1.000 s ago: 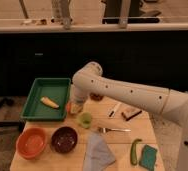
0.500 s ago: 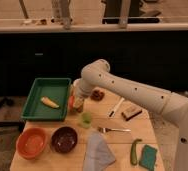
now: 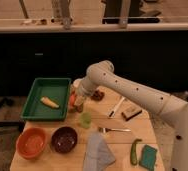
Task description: Place apple in metal cup
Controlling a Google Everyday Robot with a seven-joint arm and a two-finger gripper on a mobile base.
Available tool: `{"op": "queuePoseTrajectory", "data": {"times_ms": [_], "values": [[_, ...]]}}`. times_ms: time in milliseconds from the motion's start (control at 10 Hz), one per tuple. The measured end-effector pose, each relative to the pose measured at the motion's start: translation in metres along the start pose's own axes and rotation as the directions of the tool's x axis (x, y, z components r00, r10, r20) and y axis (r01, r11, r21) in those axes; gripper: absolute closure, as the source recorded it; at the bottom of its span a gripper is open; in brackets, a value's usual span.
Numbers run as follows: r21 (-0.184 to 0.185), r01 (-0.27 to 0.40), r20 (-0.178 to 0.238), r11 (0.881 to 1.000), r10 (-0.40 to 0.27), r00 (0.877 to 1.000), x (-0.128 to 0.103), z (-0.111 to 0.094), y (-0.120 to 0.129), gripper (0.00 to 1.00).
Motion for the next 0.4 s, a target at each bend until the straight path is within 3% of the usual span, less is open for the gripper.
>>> {"op": "queuePoseTrajectory", "data": {"times_ms": [400], "values": [[0.005,-0.014,0.003,1.000,0.014,1.000,0.004,0.001,-0.015,1.00]]}}
